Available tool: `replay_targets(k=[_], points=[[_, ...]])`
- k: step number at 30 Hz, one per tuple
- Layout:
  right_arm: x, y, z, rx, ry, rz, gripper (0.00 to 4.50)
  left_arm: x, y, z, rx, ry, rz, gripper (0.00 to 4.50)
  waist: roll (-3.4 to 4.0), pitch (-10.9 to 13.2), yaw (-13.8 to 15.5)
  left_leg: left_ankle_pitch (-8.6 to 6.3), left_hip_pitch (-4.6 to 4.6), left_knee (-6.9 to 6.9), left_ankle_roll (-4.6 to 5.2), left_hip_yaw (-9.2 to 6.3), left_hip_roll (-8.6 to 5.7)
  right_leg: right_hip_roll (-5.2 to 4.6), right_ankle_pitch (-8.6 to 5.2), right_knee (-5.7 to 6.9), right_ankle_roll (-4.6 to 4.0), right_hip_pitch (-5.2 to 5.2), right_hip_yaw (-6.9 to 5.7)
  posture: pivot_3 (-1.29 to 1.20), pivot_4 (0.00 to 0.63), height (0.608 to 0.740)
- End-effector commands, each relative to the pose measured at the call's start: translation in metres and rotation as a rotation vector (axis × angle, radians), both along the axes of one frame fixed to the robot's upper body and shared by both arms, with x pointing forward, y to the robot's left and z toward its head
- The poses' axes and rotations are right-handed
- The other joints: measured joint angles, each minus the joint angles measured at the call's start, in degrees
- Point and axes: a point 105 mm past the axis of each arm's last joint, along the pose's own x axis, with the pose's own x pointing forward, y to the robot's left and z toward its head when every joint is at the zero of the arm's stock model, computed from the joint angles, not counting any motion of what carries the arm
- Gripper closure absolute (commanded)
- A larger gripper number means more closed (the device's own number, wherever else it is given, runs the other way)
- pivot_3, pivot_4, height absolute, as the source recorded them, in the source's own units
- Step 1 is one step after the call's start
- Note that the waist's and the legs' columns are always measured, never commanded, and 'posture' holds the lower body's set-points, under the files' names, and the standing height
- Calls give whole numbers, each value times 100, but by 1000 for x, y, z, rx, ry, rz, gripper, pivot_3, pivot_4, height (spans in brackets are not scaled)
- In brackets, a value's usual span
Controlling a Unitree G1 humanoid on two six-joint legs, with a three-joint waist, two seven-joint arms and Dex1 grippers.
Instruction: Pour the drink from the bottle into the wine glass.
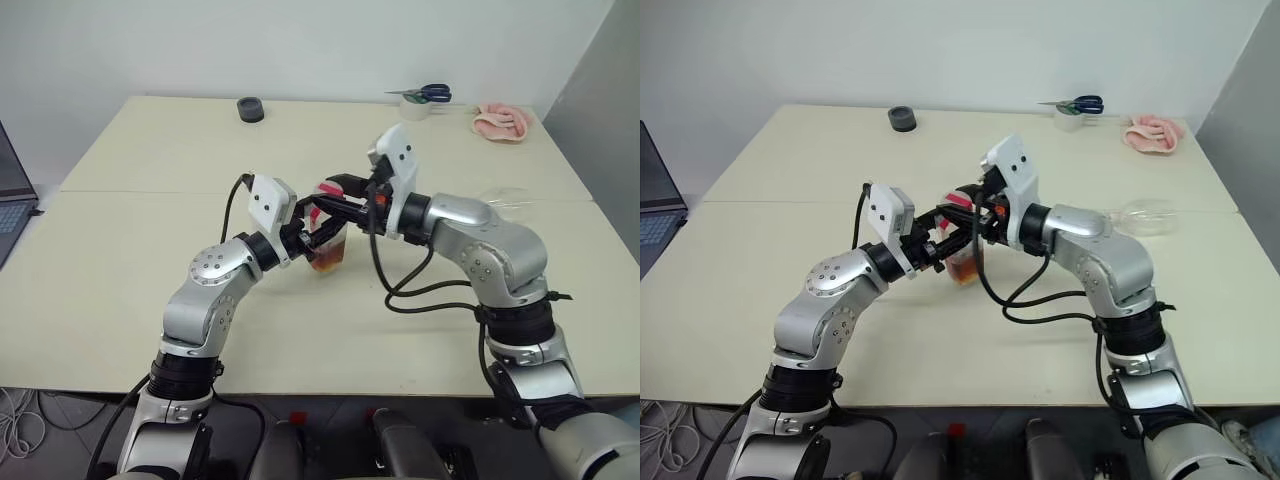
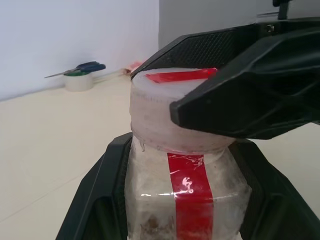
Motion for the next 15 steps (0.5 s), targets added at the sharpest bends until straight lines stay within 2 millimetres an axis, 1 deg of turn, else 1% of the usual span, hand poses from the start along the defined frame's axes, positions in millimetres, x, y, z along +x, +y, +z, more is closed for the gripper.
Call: replay_targets(k=[1, 4, 5, 8, 10, 11, 13, 15], points=[[-38, 20, 16, -5, -94, 466, 2640, -4, -5, 9, -7, -33, -35, 2315, 0, 0, -5, 0, 1, 0, 0, 1, 0, 0, 0, 0, 0, 0, 1, 0, 150, 740], [-11, 21, 23, -17, -137, 446, 2640, -5, -10, 12, -10, -37, -56, 2315, 4, 3, -78, 0, 10, 0, 1, 5, 3, 3, 0, 5, 0, 1, 4, 0, 150, 740], [-7, 20, 25, -18, -150, 444, 2640, -5, -10, 13, -12, -39, -57, 2315, 5, 3, -97, 1, 10, 0, 2, 5, 5, 7, 0, 8, -1, -1, 5, 0, 150, 740], [-2, 20, 26, -23, -166, 447, 2641, -5, -10, 13, -14, -40, -56, 2315, 5, 4, -120, 1, 10, -3, 3, -3, 10, 12, -1, 11, -3, -1, 0, 0, 150, 740], [2, 20, 24, -43, -139, 426, 2641, -5, -10, 13, -12, -40, -54, 2315, 6, 4, -122, 1, 5, -2, 2, -4, 8, 9, 3, 9, -10, -1, 0, 0, 150, 740], [3, 19, 24, -49, -132, 420, 2641, -4, -9, 13, -11, -43, -45, 2315, 6, 4, -121, 1, 4, -2, 2, -3, 3, 3, 15, 9, -29, -1, 1, 0, 150, 740], [3, 18, 26, -41, -122, 410, 2641, -3, -8, 13, -11, -44, -37, 2315, 6, 4, -119, 1, 2, -2, 2, -3, -2, -4, 15, 8, -30, -2, -1, 0, 150, 740], [3, 15, 30, -26, -116, 393, 1897, -3, -7, 12, -9, -42, -38, 2315, 6, 4, -117, 1, 1, -2, 2, -3, -3, -7, 15, 7, -30, -1, -1, 0, 150, 740]])
